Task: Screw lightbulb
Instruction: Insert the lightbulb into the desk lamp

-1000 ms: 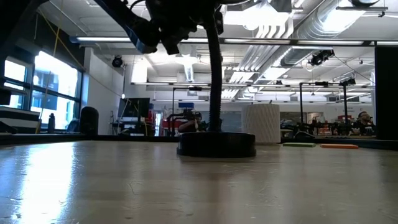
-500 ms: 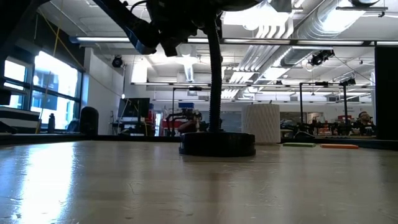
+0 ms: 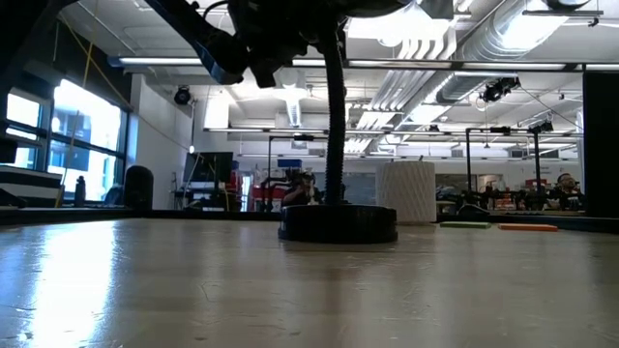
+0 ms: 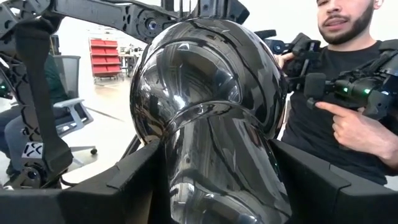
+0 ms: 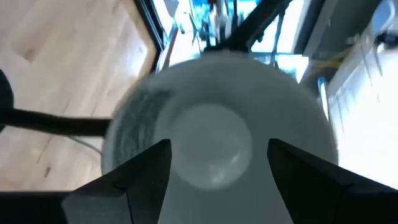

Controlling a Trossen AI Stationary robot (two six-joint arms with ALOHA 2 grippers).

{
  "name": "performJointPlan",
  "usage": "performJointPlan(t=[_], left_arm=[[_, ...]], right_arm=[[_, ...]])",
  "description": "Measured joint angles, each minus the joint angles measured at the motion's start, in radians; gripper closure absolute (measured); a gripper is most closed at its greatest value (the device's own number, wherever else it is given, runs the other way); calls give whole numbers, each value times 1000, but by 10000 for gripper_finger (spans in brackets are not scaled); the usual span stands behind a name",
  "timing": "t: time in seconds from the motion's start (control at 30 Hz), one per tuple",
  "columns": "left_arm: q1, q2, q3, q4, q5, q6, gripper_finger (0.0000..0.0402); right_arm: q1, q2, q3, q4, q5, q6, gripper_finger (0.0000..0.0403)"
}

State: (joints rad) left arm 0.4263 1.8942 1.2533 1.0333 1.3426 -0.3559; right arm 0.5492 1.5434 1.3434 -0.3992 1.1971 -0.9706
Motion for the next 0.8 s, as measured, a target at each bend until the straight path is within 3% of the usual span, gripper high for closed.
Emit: performJointPlan(t=[0.27, 0.8], left_arm=[[2, 0, 0, -2, 1, 16, 137], [3, 0, 0, -5, -5, 40, 137]], right_arm=[[-50, 3, 0, 36, -27, -111, 140], [-134, 2, 0, 41, -73, -25, 125]])
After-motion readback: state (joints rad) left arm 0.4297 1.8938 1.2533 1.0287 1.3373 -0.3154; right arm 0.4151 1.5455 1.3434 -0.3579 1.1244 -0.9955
